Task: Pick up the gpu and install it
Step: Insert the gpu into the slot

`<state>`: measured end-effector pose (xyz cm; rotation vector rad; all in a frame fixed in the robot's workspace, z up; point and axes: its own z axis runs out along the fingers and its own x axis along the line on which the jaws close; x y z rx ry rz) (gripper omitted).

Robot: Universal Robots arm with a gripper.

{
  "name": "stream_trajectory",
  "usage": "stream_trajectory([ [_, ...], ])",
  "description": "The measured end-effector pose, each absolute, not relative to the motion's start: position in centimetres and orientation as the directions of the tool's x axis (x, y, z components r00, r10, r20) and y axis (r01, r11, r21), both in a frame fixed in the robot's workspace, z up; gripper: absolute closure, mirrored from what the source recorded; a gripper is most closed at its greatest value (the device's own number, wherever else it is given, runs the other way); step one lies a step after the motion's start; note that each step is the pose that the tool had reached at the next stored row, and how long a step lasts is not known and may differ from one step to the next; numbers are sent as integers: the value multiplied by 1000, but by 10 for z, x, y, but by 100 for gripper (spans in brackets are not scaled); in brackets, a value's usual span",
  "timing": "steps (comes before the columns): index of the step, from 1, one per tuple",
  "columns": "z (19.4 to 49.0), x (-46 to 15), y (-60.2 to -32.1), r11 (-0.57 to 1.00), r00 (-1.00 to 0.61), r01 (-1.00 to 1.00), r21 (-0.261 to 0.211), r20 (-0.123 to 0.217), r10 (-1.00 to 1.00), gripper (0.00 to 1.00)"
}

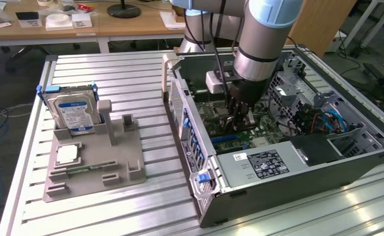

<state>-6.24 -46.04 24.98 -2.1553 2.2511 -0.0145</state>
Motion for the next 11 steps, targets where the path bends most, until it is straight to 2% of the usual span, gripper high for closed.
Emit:
stream_trajectory([
  [11, 244, -67, -460, 43, -43, -999, -24, -16, -999, 72],
])
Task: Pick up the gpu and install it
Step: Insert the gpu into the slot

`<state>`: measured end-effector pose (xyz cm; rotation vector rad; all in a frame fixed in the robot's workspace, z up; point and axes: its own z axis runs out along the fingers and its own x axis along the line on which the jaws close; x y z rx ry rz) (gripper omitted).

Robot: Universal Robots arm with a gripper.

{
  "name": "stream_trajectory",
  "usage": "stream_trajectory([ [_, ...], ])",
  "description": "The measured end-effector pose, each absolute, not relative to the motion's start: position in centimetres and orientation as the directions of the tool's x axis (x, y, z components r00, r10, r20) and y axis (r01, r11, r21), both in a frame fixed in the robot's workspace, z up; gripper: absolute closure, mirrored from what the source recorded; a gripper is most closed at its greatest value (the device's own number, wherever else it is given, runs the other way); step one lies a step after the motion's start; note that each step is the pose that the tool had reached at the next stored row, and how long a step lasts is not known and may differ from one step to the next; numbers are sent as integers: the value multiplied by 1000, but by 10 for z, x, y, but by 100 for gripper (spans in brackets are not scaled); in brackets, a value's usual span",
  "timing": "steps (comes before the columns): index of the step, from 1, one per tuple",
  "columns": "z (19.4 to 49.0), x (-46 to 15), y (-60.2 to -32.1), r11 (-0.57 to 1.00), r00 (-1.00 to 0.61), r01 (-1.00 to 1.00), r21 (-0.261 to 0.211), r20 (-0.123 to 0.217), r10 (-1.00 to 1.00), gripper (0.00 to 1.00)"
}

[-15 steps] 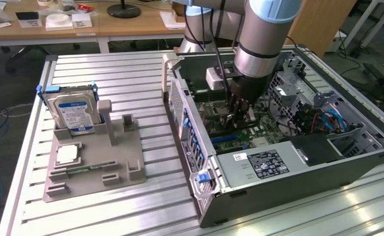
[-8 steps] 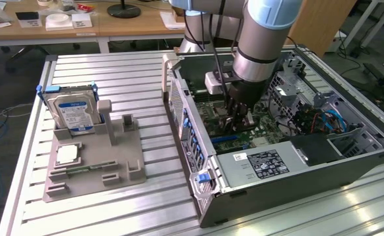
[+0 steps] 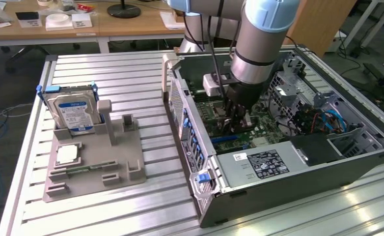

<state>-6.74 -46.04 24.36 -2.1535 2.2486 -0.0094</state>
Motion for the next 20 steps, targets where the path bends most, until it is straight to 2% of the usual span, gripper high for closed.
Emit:
stream_trajectory([
  [20, 227, -71, -460, 44, -43, -999, -21, -36, -998, 72],
])
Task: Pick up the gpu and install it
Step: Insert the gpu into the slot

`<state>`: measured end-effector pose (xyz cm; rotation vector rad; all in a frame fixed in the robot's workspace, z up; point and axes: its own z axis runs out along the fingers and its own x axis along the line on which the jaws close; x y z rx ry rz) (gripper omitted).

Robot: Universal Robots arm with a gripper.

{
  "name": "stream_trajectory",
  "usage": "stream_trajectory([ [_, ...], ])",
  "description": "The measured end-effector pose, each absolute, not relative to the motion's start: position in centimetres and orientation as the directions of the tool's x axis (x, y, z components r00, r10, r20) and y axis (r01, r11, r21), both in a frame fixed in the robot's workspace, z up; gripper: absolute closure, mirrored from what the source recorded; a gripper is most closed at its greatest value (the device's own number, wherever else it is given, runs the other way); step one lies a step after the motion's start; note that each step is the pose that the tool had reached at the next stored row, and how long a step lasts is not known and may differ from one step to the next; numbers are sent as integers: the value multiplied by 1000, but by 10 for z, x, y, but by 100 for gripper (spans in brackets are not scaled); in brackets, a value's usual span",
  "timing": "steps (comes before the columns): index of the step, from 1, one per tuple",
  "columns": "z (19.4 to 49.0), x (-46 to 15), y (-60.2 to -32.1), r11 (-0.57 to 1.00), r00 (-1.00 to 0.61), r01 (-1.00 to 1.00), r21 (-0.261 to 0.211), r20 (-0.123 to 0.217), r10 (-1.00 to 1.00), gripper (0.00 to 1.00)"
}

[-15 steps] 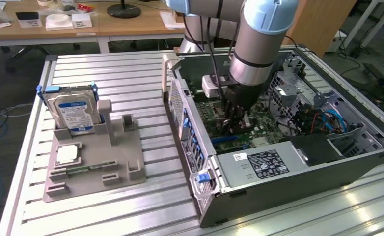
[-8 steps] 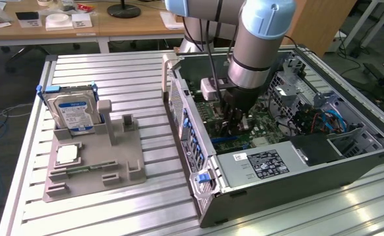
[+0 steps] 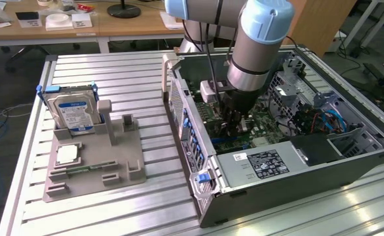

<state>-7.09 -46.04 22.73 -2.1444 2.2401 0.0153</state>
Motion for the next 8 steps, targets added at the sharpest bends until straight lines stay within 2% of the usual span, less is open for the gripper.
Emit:
stream_trajectory([
  [8, 227, -71, -460, 44, -43, -999, -12, -36, -998, 72],
])
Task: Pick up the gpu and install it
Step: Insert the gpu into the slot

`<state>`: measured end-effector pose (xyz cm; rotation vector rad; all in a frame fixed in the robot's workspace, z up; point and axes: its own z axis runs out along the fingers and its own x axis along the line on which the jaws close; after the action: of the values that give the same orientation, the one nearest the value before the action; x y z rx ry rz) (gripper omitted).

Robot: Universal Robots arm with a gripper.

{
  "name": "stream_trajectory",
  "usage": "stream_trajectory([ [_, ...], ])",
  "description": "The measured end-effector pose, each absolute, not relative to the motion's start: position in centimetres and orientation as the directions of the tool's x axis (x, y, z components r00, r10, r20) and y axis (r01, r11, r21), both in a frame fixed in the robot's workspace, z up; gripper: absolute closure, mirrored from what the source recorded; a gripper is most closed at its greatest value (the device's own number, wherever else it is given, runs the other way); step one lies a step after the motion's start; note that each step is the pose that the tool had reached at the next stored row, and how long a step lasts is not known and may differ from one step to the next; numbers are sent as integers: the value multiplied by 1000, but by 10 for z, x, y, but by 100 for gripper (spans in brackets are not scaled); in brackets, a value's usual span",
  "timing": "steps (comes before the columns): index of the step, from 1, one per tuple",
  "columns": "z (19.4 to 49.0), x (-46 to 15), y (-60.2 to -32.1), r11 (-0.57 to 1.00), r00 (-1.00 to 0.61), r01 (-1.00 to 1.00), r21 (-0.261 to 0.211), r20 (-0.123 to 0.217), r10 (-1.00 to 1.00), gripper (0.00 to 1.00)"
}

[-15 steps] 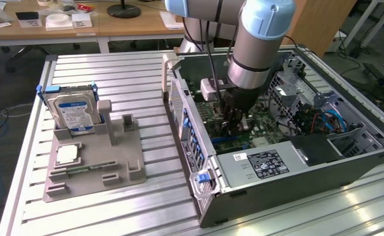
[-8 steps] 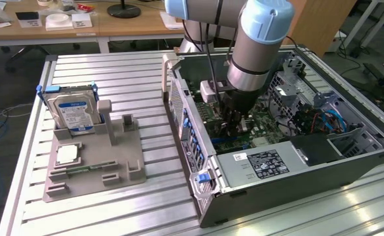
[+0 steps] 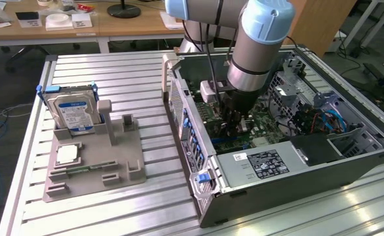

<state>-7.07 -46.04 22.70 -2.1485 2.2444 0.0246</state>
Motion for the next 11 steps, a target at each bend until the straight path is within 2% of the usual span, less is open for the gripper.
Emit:
stream_trajectory([
  [11, 224, -71, -460, 44, -44, -999, -12, -39, -998, 72],
])
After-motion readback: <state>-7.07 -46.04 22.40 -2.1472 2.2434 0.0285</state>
